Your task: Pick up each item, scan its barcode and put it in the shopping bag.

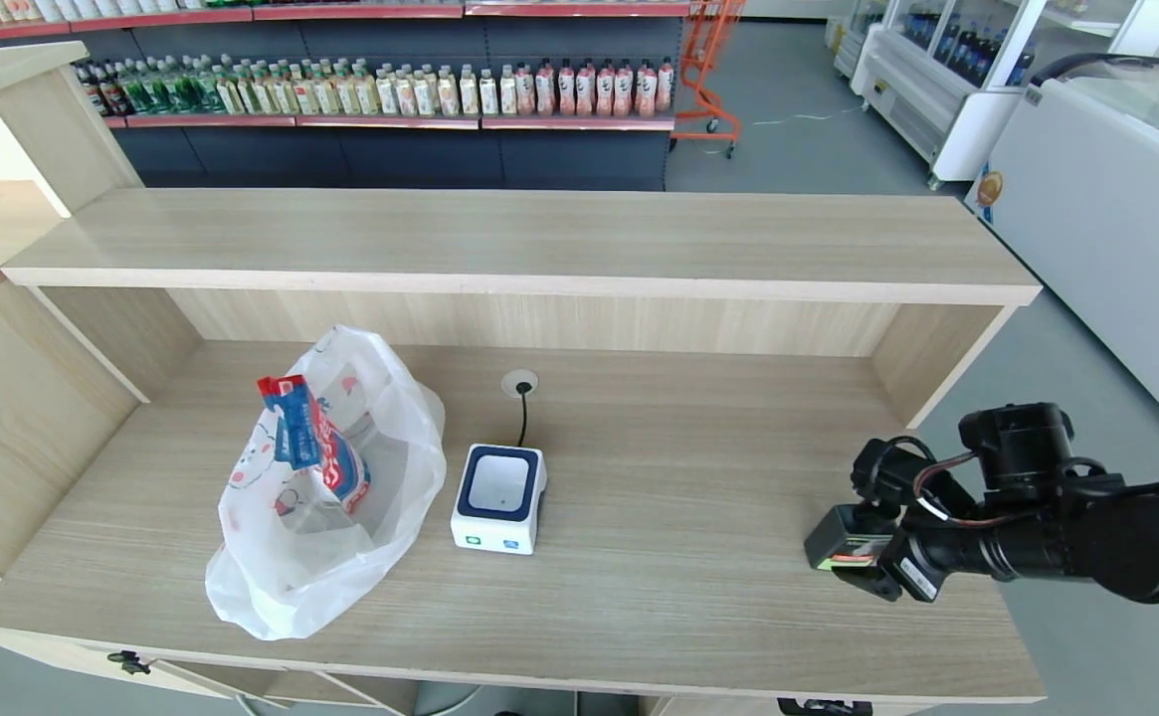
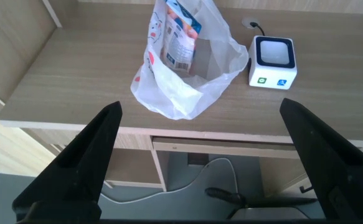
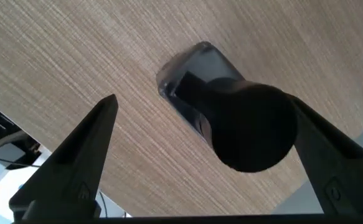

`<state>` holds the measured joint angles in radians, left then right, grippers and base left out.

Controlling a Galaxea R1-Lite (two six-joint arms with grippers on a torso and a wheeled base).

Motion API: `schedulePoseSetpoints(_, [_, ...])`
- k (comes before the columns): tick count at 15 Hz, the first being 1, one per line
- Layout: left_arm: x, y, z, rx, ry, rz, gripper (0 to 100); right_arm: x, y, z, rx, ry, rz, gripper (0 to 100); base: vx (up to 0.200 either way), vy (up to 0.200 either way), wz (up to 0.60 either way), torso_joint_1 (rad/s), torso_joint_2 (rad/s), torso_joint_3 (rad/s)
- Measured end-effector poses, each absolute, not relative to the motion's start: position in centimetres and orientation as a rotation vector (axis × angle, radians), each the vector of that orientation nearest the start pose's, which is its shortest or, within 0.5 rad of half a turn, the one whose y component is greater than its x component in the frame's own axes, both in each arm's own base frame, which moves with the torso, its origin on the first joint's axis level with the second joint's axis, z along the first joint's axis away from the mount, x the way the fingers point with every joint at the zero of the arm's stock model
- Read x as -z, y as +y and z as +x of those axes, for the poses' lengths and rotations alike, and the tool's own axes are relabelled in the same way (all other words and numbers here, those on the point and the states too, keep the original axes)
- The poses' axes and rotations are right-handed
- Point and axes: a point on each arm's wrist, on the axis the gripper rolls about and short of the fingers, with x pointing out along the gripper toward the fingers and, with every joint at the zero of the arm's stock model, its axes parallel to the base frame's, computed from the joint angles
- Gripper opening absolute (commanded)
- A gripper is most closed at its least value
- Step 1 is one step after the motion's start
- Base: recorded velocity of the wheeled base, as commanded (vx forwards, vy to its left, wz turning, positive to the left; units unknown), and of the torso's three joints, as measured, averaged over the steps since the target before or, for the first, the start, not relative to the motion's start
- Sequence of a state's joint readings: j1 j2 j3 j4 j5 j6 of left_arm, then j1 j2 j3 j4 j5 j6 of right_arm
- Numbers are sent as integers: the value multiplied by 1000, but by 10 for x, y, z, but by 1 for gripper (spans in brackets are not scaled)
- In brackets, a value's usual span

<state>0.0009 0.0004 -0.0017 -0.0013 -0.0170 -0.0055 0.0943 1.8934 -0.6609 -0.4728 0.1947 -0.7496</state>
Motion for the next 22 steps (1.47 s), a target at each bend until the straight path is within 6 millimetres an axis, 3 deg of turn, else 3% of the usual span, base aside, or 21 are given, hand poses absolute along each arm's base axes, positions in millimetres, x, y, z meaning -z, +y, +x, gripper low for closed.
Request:
schedulePoseSetpoints(8, [-76,0,-23,16,-3,-6,100,-61,54,323,-615,599,-686,100,0,0,0,0,0,0])
schedulePoseSetpoints(9, [-76,0,-23,16,-3,-6,100,-60,55,325,-614,589,-687,0,0,0,0,0,0,0])
schedulePoseSetpoints(18, [-76,0,-23,15,-3,-6,100,-61,75,320,-674,537,-640,0,0,0,0,0,0,0])
schedulePoseSetpoints(22, [-76,0,-23,16,-3,-6,100,-75,65,299,-643,452,-595,0,0,0,0,0,0,0])
